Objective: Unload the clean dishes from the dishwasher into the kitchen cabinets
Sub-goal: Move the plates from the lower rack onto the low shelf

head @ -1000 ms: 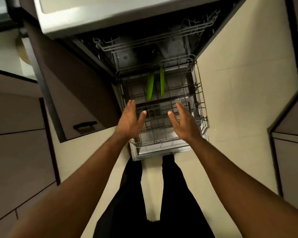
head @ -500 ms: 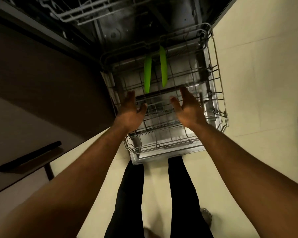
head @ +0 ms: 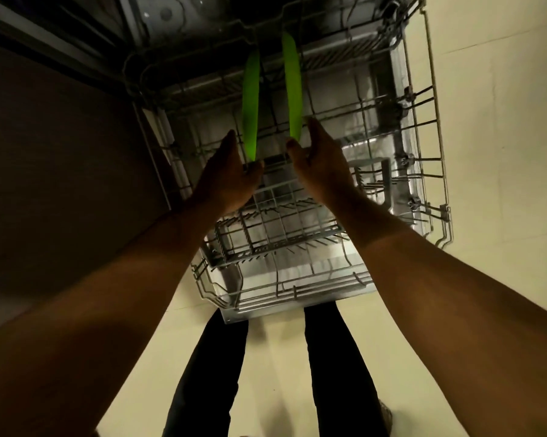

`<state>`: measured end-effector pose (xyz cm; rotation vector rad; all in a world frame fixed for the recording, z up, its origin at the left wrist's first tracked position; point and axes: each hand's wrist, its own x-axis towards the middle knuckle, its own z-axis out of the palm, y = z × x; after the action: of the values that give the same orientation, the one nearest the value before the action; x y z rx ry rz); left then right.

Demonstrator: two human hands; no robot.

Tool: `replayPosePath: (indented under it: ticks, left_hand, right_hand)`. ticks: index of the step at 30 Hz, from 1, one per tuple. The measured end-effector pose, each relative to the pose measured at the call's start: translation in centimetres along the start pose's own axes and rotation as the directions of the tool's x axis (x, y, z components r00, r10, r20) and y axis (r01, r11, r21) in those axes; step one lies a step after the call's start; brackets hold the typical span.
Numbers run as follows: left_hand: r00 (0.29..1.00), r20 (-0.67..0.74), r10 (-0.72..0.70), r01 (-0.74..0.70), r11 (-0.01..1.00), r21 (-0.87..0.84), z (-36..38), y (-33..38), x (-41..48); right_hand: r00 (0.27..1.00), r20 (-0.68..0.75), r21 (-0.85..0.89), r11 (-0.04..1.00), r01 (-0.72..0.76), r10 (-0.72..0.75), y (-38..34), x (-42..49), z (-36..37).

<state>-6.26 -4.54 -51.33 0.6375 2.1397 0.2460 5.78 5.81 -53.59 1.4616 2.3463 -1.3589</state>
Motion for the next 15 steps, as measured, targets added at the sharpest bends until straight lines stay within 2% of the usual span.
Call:
replayPosePath:
  ticks: [6,9,13,15]
  left_hand:
    - [0.993,-0.08,0.084,-0.087,0.996,-0.034,1.6,-0.3,4.1]
    - [0.986,-0.165,0.039,-0.049,0.997,-0.063,2.1,0.2,5.7]
    - [0.952,-0.306,0.001,-0.029,0.996,-0.087,2.7,0.8,6.6]
    - [0.947,-0.32,0.001,-0.026,0.997,-0.074,2.7,0.9,6.4]
  right_hand:
    - [0.997,-0.068,0.026,0.999,-0.043,0.045,0.8,2.5,2.1]
    - [0.994,-0.099,-0.017,0.999,-0.045,0.043,1.2,3.8,2.8]
    - [0.985,-0.17,0.032,0.999,-0.031,0.036,0.5,4.8,3.5]
    - [0.985,-0.154,0.065,0.995,-0.073,0.083,-0.4,5.0,3.3]
